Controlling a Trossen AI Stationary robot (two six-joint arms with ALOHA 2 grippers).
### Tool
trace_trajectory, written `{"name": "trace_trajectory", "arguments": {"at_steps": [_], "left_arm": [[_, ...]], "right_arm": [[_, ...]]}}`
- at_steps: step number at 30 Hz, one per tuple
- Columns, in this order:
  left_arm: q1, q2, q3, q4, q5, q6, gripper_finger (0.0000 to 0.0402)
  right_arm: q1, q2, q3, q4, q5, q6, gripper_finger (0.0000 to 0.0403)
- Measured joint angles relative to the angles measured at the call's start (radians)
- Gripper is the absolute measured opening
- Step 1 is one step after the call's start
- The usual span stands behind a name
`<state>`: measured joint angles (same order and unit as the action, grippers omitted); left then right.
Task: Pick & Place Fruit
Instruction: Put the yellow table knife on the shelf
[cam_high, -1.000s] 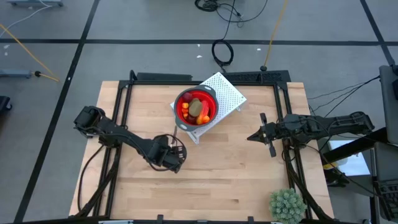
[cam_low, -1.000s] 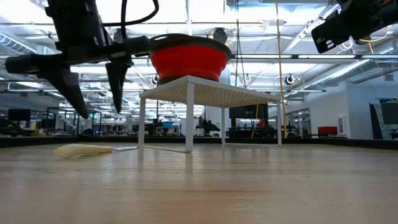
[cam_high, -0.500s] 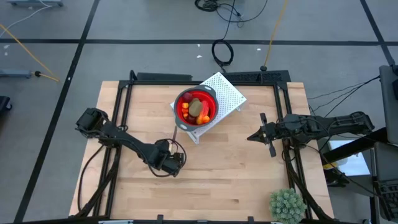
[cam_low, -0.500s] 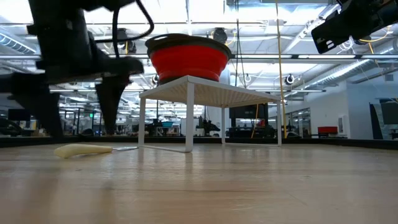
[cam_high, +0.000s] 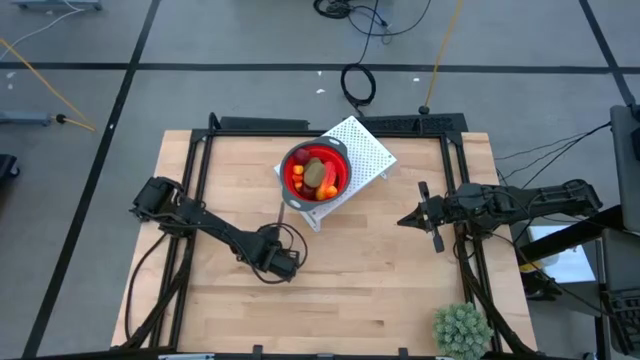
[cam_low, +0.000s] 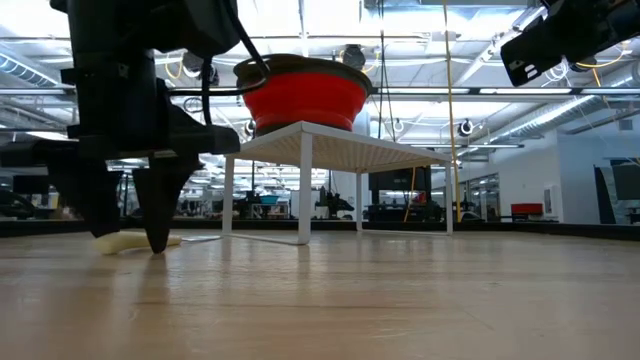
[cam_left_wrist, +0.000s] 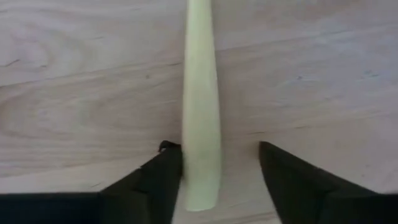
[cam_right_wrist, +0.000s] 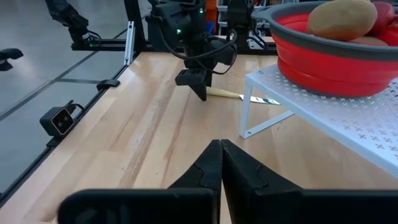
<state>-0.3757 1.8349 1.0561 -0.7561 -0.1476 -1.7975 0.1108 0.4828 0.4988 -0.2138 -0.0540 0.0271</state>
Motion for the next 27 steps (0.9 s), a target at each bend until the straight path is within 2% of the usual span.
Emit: {"name": "trace_trajectory", "arguments": {"at_steps": [7,11,23,27], "left_arm": [[0.003,0.002,-0.001,-0.001,-0.006,-0.001,0.0103],[-0.003,0.002,-0.002,-0.007,-0.011,-0.002,0.0056],[-0.078,-0.014,-0.001,-0.027,-0.036,-0.120,0.0055],[-0.116,-0.042,0.011,-0.086,-0.032,-0.176,0.0057]], "right_arm": [[0.000,0.000,0.000,0.000,0.000,0.025,0.0000],[0.000,0.000,0.000,0.000,0.000,0.025,0.0000],[0.000,0.000,0.000,0.000,0.000,0.025,0.0000],[0.000,0.000,0.000,0.000,0.000,0.016,0.0000]]}}
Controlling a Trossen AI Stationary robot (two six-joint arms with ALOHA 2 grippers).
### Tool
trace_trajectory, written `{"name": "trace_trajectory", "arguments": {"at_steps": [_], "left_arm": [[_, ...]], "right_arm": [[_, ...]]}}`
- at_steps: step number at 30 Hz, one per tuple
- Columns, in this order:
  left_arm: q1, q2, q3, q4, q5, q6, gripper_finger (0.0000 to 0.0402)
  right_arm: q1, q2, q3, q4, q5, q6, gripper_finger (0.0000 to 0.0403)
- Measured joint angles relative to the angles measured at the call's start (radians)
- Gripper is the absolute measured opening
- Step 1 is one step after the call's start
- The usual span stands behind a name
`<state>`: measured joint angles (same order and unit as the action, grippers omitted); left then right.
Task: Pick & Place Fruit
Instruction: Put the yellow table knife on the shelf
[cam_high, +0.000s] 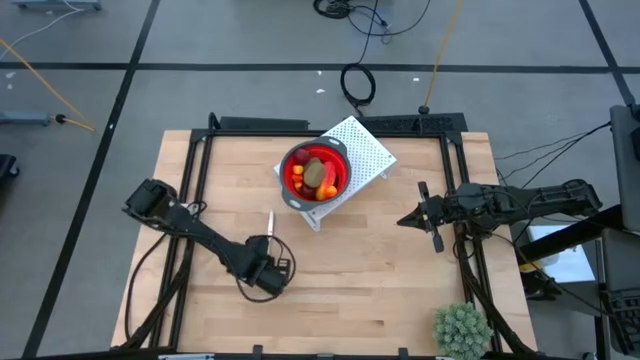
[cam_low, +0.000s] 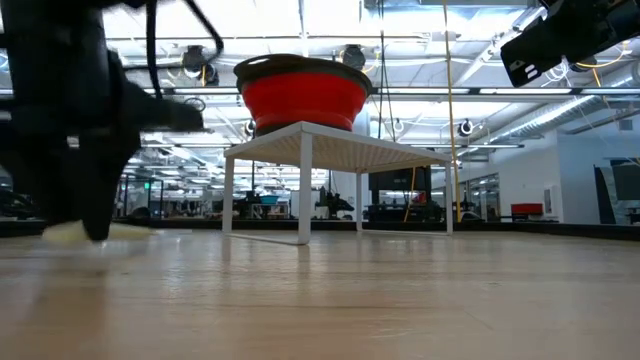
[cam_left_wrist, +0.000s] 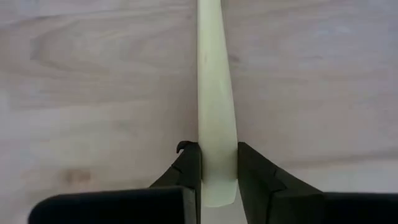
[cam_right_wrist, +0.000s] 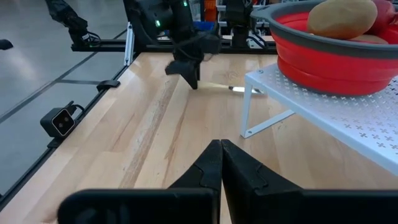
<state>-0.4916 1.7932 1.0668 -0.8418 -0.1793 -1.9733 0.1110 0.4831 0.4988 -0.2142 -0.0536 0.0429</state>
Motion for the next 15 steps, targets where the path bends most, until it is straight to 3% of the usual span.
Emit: {"name": "trace_trajectory", "arguments": {"at_steps": [8,15], "left_arm": [[-0.074,-0.052,0.008,0.011,-0.057,-0.066,0.0059],[-0.144,-0.102,0.008,0.121,-0.199,-0.069,0.0059]], "right_arm": [[0.000,0.000,0.000,0.000,0.000,-0.002,0.0000],[0.000,0.000,0.000,0.000,-0.002,-0.002,0.0000]]}}
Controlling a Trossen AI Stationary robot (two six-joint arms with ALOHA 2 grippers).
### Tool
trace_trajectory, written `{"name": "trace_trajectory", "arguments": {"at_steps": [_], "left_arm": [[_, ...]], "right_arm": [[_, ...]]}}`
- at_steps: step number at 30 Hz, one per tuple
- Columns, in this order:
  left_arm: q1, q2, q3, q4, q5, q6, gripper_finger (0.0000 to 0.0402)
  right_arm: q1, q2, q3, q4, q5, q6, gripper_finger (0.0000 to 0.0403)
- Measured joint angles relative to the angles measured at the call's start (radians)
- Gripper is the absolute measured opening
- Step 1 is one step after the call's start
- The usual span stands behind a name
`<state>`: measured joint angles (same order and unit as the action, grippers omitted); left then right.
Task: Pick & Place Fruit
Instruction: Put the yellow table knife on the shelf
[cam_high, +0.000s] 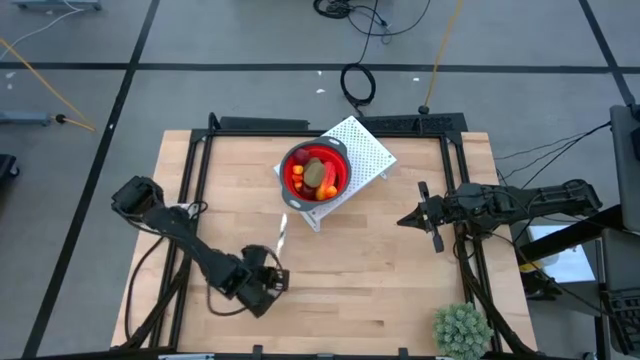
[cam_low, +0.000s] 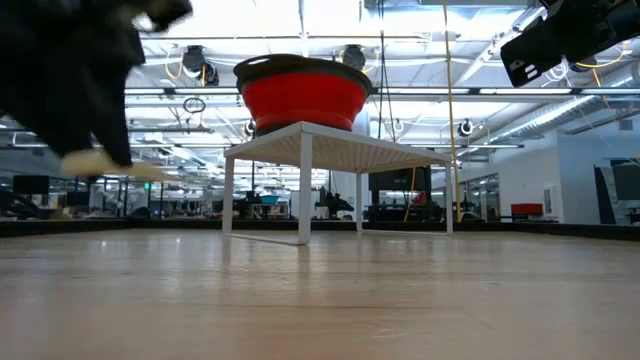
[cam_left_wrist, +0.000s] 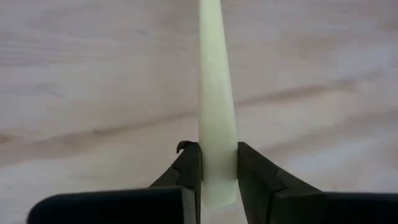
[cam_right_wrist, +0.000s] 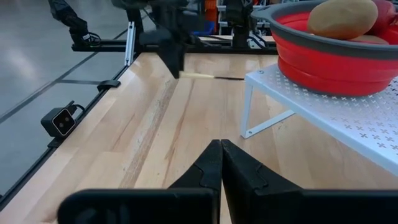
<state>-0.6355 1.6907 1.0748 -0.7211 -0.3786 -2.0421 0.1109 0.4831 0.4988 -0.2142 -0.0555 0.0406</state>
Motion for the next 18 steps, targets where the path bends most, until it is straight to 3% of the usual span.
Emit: {"name": "trace_trajectory", "arguments": {"at_steps": [6,10,18], "left_arm": [[-0.061,-0.043,0.001,0.194,-0.145,0.078,0.0060],[-0.088,-0.044,0.003,0.379,-0.189,0.155,0.0060],[-0.087,-0.043,0.003,0.723,-0.259,0.362,0.0060]], "right_arm": [[0.000,0.000,0.000,0.013,-0.001,0.000,0.0000],[0.000,0.000,0.000,0.025,-0.005,0.000,0.0000],[0.002,0.013,0.000,0.145,-0.213,0.006,0.0000]]}}
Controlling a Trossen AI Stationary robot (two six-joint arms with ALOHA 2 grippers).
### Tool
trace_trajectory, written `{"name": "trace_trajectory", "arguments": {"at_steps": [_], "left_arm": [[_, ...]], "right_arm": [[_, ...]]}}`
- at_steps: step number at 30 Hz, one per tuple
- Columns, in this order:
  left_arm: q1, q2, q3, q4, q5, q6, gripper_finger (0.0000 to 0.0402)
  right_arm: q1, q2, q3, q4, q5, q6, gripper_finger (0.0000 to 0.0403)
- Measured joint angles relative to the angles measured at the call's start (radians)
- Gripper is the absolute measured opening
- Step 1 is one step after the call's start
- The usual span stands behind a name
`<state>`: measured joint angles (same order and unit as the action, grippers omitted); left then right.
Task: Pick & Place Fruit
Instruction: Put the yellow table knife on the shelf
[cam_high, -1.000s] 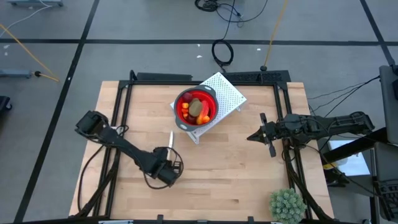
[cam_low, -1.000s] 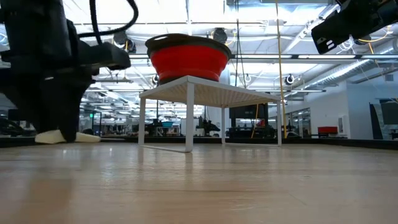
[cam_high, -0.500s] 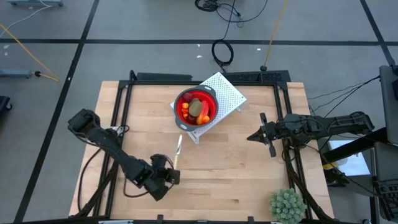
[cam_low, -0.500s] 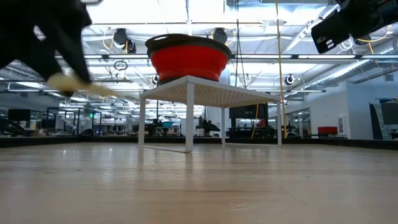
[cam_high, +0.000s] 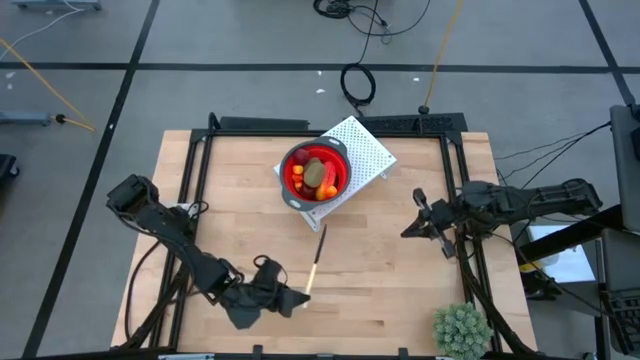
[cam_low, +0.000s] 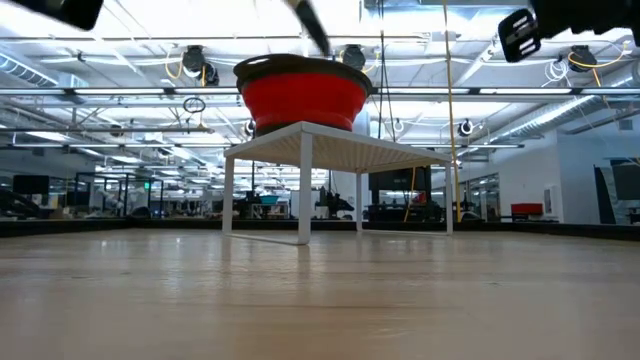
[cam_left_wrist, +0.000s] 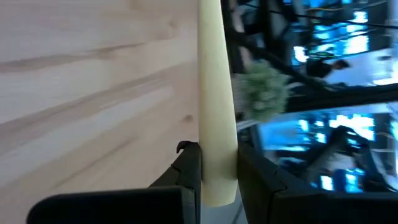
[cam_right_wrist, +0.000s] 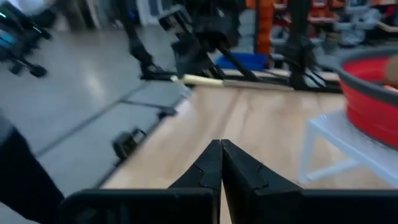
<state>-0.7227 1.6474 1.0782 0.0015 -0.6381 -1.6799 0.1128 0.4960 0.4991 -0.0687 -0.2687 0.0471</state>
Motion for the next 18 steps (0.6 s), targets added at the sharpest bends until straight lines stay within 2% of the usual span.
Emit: {"name": "trace_trajectory", "arguments": {"at_steps": [6,13,18], "left_arm": [[0.037,0.000,0.003,0.133,-0.006,0.130,0.0060],[0.110,0.000,0.098,0.130,-0.011,0.341,0.0061],[0.166,0.000,0.175,0.131,-0.013,0.509,0.0061]], "right_arm": [[0.033,0.045,0.000,0.138,-0.024,0.111,0.0000],[0.102,0.178,0.000,0.357,-0.023,0.151,0.0007],[0.126,0.311,0.000,0.601,-0.009,0.150,0.0037]]}}
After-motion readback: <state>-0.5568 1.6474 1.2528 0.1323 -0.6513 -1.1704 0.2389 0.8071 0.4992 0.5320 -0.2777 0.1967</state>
